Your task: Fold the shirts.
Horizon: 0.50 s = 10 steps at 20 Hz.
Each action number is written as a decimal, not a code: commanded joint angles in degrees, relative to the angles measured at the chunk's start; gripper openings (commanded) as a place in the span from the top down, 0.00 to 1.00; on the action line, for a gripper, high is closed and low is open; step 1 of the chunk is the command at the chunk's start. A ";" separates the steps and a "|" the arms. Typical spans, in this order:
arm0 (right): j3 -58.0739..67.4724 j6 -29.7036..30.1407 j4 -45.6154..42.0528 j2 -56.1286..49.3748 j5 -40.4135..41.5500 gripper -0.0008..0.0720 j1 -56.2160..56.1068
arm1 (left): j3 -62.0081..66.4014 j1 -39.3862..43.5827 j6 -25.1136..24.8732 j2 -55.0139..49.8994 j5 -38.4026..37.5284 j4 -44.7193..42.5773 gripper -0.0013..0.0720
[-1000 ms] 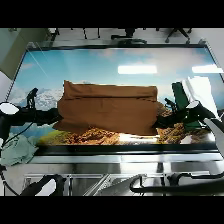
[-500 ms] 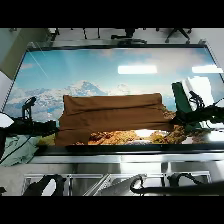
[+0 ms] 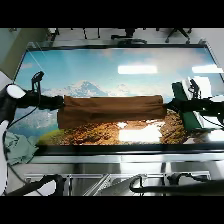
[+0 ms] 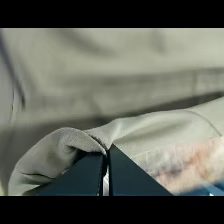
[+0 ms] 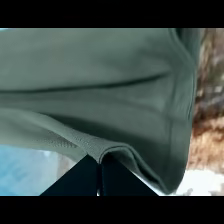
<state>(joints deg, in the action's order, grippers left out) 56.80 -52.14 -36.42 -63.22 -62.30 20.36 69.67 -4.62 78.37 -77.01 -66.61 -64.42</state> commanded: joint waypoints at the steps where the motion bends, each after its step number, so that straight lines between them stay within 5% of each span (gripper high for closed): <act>1: 2.38 4.42 2.89 -6.67 5.31 0.95 -1.18 | 9.97 2.45 -0.52 -13.97 2.97 -0.02 0.95; 6: 2.97 6.60 2.80 -9.51 5.92 0.92 -1.11 | 19.58 2.56 -0.28 -26.18 0.09 0.37 0.95; 7: 3.58 6.80 2.38 -9.33 5.95 0.70 -0.83 | 21.94 2.56 -0.31 -27.91 -2.67 1.29 0.91; 8: 4.72 6.75 1.36 -8.92 5.88 0.47 -0.24 | 24.24 2.56 -0.26 -29.09 -5.38 1.73 0.44; 9: 5.84 6.73 -0.02 -8.50 5.92 0.43 0.35 | 26.62 2.56 0.24 -29.81 -8.04 1.51 0.03; 10: 6.80 6.71 -0.98 -8.26 5.99 0.42 0.90 | 28.70 2.54 0.31 -30.03 -9.94 1.49 0.04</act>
<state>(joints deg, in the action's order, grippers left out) 61.43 -46.28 -35.03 -71.70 -56.82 20.21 92.31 -2.15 78.22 -103.70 -70.19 -63.55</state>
